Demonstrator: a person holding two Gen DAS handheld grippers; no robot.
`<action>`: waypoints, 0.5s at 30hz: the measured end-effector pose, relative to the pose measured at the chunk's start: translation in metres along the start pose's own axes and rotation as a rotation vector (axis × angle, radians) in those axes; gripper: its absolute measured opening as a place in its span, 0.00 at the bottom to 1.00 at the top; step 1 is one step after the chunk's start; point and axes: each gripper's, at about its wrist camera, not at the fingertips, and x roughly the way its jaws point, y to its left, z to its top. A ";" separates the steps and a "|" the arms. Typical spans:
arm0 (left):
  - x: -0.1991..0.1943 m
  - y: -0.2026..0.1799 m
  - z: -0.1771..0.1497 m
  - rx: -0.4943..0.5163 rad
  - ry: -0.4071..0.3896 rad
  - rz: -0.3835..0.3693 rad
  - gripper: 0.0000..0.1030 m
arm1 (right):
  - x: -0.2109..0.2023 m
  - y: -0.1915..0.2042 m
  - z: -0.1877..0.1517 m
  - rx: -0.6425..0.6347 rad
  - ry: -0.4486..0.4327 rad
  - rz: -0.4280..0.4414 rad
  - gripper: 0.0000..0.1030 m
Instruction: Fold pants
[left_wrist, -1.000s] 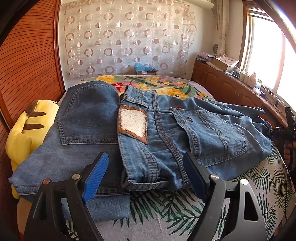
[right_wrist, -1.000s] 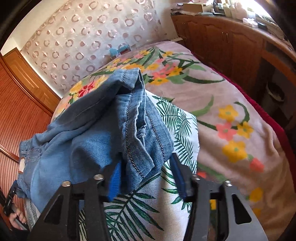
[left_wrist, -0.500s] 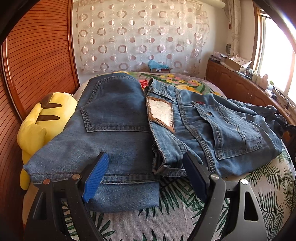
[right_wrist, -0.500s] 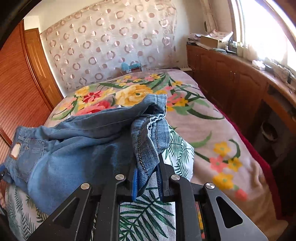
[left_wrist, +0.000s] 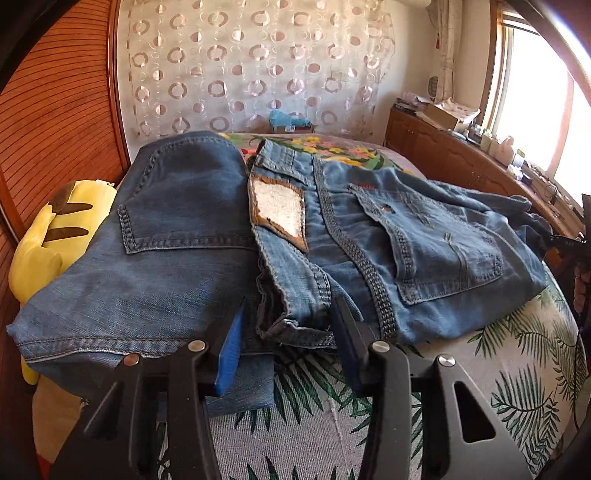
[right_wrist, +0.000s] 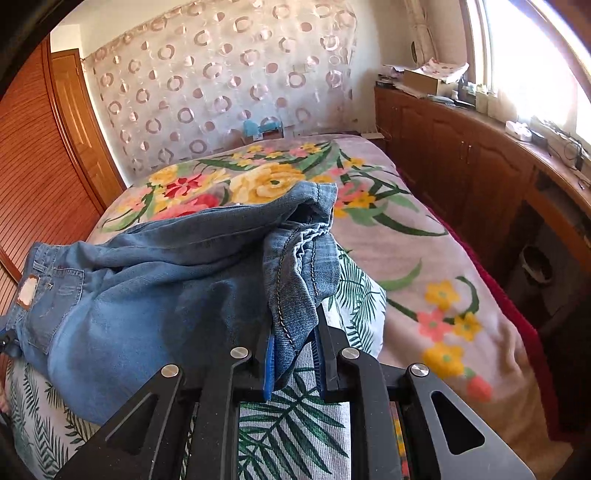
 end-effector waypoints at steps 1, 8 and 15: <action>0.000 -0.001 0.000 0.004 0.001 0.002 0.45 | 0.000 -0.001 0.000 0.000 0.001 0.001 0.16; -0.009 -0.012 0.005 0.054 -0.036 0.009 0.17 | -0.006 0.000 0.003 -0.012 -0.022 0.009 0.15; -0.041 -0.011 0.015 0.036 -0.121 0.004 0.10 | -0.023 0.002 0.004 -0.031 -0.075 0.008 0.13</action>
